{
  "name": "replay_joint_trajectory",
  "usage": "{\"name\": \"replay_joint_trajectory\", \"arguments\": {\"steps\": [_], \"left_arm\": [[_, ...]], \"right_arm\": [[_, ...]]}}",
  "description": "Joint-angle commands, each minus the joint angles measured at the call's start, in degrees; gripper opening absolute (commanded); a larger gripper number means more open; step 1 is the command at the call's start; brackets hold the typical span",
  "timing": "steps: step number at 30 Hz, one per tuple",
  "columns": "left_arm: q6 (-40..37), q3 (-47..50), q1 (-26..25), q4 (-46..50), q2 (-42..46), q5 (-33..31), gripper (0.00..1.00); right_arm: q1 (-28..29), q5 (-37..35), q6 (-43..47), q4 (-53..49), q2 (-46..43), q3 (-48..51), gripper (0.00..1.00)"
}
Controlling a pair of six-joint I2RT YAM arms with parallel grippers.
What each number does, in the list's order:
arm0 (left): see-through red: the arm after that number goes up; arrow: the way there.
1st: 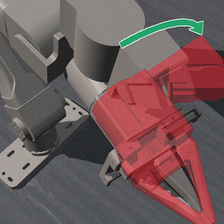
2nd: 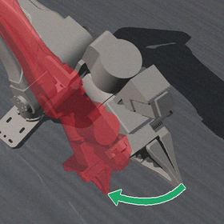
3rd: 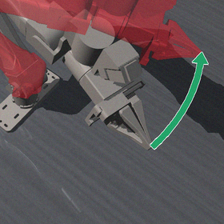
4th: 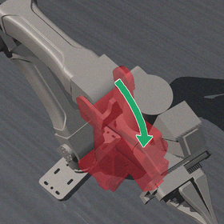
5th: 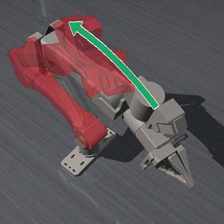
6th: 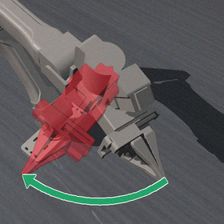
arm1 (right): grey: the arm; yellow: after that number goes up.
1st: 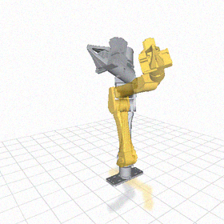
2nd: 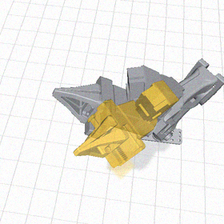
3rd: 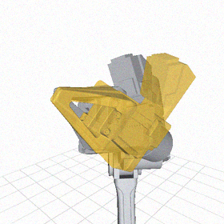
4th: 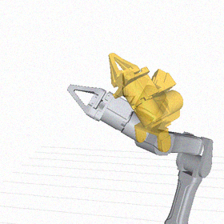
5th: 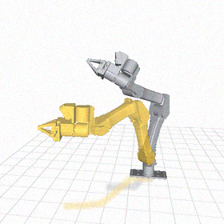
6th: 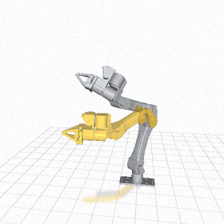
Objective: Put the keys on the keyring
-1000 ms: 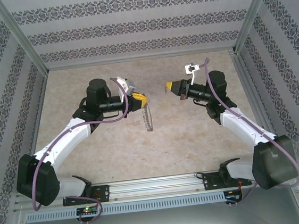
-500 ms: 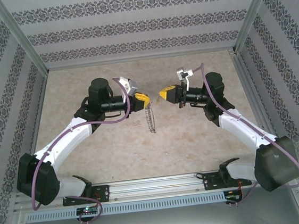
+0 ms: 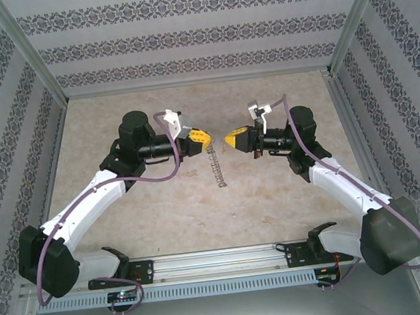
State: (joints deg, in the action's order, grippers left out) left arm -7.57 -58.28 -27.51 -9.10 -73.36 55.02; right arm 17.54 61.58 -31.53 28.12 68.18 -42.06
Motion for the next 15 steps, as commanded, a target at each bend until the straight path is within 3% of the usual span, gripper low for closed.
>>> {"name": "replay_joint_trajectory", "arguments": {"steps": [1, 15], "left_arm": [[-2.69, -2.17, -0.99, -2.42, 1.12, 0.43, 0.0], [-3.37, -2.7, -1.41, -0.66, 0.6, 0.17, 0.0]], "right_arm": [[1.35, 1.01, 0.8, 1.58, -0.86, -0.55, 0.0], [3.91, -0.06, 1.19, 0.81, -1.82, -3.8, 0.0]]}}
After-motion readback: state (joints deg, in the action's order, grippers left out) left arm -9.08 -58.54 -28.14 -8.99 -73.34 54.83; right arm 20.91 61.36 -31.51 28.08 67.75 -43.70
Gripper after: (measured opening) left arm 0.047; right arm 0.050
